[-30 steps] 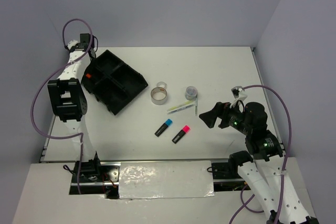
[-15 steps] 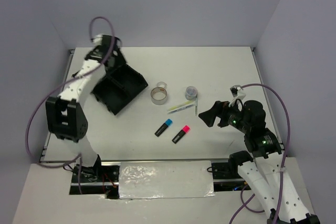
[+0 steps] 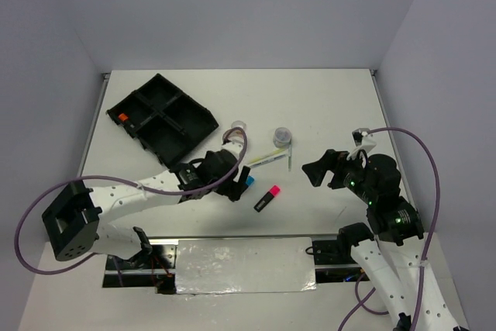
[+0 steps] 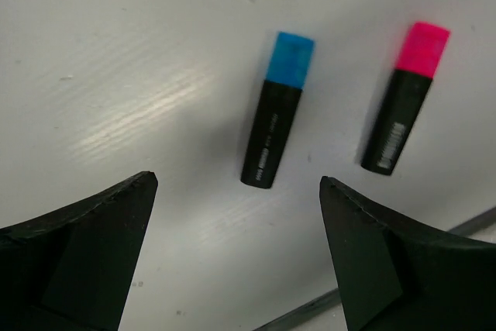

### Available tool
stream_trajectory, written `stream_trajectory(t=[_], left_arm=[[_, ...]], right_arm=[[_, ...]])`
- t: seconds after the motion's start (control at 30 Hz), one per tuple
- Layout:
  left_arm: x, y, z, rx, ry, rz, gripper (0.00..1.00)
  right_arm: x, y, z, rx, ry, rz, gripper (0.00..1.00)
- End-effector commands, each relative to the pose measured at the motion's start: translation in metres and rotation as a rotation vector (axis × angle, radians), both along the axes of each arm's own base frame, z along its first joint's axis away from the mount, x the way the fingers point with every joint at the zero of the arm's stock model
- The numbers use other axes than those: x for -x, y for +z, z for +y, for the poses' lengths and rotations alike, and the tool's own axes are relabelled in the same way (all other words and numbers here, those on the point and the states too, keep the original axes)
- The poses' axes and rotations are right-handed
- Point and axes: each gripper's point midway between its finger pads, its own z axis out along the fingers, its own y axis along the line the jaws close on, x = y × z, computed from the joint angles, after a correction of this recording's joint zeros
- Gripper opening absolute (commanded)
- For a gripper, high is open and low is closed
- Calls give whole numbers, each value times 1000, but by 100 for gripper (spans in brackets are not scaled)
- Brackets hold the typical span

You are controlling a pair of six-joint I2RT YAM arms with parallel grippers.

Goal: Sort the stationery into containers
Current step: Pick up the pen from the center of the board.

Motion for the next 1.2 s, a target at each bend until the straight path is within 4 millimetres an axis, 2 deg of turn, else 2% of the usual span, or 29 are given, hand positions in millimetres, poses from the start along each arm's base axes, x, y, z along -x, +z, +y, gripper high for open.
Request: stream_trajectory(t=[0.0, 0.13, 0.33, 0.37, 0.43, 0.67, 0.7, 0.8, 0.83, 0.87, 0.9, 0.93, 0.97, 1.03, 1.07, 1.1, 1.13, 1.17], left_arm=[[6, 17, -39, 100, -121, -77, 99], [10, 5, -52, 74, -157, -63, 99], [-1, -26, -51, -34, -133, -52, 99], [-2, -36, -49, -66, -128, -40, 96], [-5, -43, -47, -93, -118, -42, 93], [-5, -73, -51, -142, -116, 13, 72], [-5, -75, -52, -144, -113, 21, 67], [2, -78, -46, -145, -89, 55, 42], [6, -72, -42, -132, -68, 63, 23], [4, -64, -43, -110, -56, 49, 18], [7, -60, -35, -121, -39, 51, 14], [6, -53, -31, -118, -23, 40, 13], [8, -35, -24, -104, 1, 28, 12], [0, -11, -11, -122, 56, -21, 10], [-10, 19, -8, -80, 104, -66, 10], [-13, 29, 7, -110, 142, -72, 10], [-24, 44, 20, -114, 208, -109, 11], [-47, 70, 40, -60, 318, -140, 11]], right_arm=[[1, 13, -3, 5, -12, -26, 100], [2, 11, 2, -1, 13, -19, 100], [2, 9, 4, -8, 27, -15, 100], [2, 9, 5, -9, 30, -13, 100], [1, 8, 4, -5, 28, -13, 100], [1, 5, 7, -8, 40, -13, 100], [2, 5, 6, -6, 40, -12, 100], [3, 6, 4, 0, 34, -23, 100], [3, 6, 3, 4, 29, -28, 100], [2, 6, 3, 4, 24, -29, 100], [2, 6, 3, 5, 26, -30, 100], [2, 6, 3, 4, 29, -33, 100], [2, 6, 3, 2, 29, -32, 100], [2, 5, 4, 0, 34, -32, 100], [2, 6, 5, 0, 34, -35, 100], [1, 6, 5, -5, 33, -34, 100], [1, 6, 5, -7, 35, -36, 100], [0, 6, 6, -15, 36, -37, 100]])
